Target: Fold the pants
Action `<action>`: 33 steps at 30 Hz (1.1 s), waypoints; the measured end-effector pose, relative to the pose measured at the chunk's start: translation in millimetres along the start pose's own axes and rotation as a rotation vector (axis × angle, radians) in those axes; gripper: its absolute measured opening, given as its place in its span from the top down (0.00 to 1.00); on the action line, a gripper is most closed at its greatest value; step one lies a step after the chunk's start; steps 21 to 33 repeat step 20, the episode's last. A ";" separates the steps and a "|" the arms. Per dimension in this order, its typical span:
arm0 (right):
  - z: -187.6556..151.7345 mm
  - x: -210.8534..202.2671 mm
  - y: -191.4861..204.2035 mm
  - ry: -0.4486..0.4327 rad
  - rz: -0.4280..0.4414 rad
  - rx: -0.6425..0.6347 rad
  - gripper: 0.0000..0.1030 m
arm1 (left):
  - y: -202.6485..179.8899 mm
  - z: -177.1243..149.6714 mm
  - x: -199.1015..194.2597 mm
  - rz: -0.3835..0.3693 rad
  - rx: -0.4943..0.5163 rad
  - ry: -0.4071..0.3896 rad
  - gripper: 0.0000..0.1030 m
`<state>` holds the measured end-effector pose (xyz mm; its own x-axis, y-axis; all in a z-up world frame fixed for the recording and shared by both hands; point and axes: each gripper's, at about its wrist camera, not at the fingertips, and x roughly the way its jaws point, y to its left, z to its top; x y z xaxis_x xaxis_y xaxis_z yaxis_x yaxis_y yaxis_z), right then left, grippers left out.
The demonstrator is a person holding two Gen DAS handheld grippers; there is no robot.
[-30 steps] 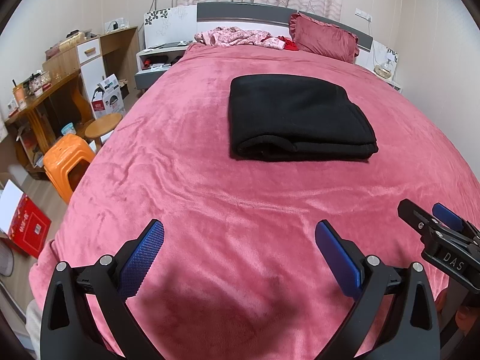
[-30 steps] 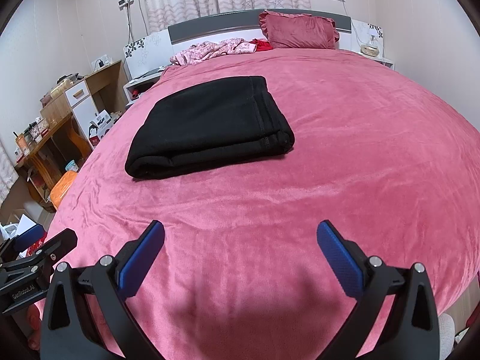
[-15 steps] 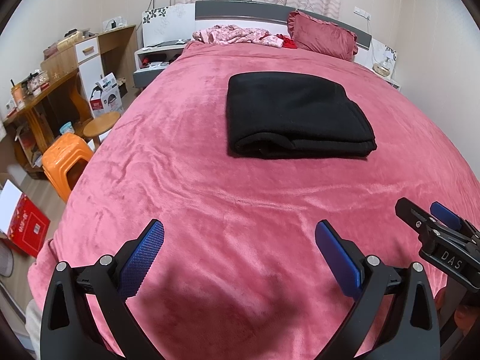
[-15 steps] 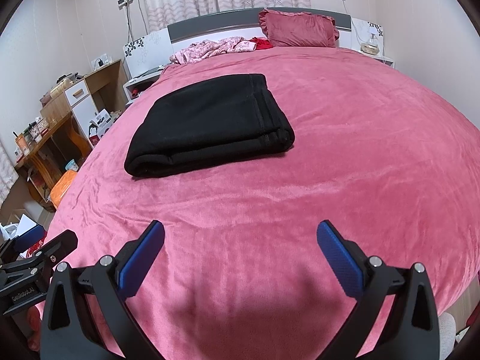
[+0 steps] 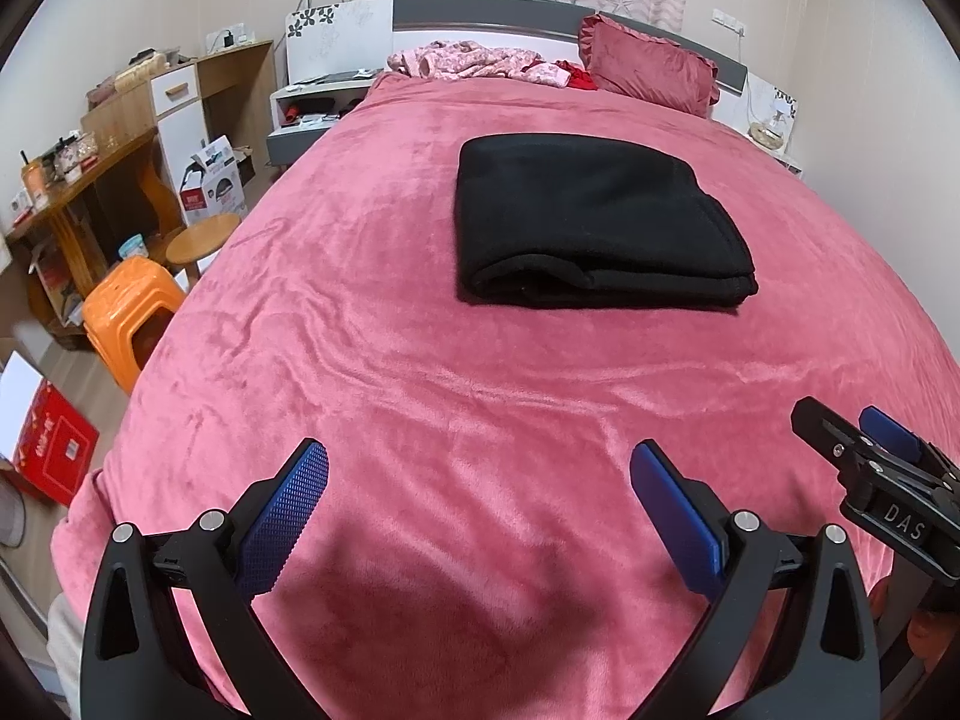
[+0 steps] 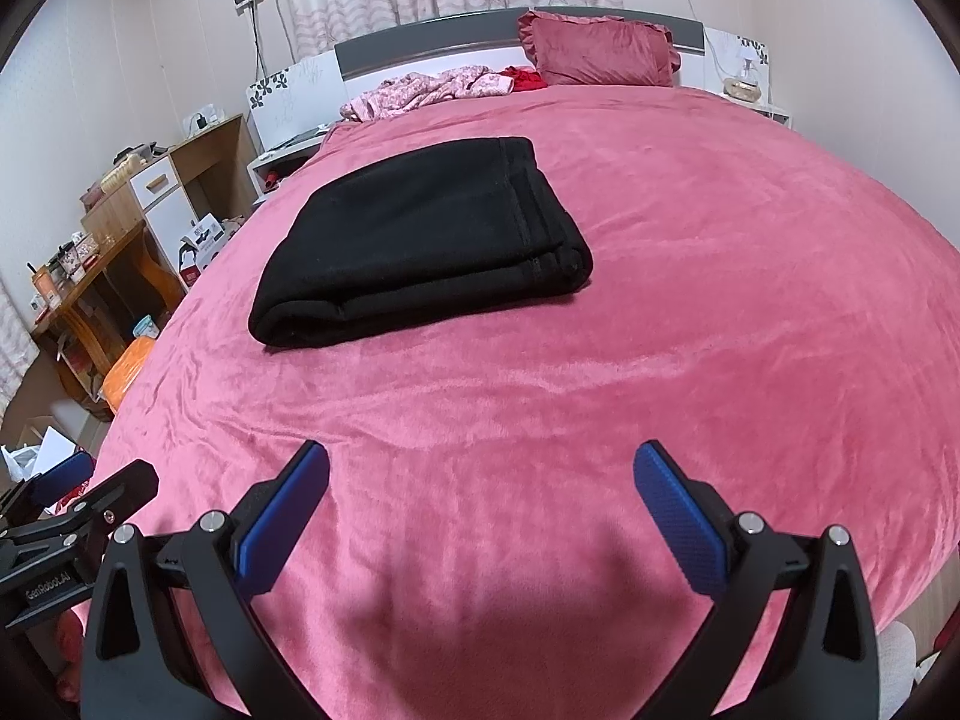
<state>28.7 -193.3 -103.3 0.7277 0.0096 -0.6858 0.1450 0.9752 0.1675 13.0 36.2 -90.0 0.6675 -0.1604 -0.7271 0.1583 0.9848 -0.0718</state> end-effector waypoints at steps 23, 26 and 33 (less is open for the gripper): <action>-4.5 12.9 -9.5 0.038 -0.004 0.003 0.02 | 3.2 -3.1 18.5 0.008 0.009 0.047 0.03; -4.5 12.9 -9.5 0.038 -0.004 0.003 0.02 | 3.2 -3.1 18.5 0.008 0.009 0.047 0.03; -4.5 12.9 -9.5 0.038 -0.004 0.003 0.02 | 3.2 -3.1 18.5 0.008 0.009 0.047 0.03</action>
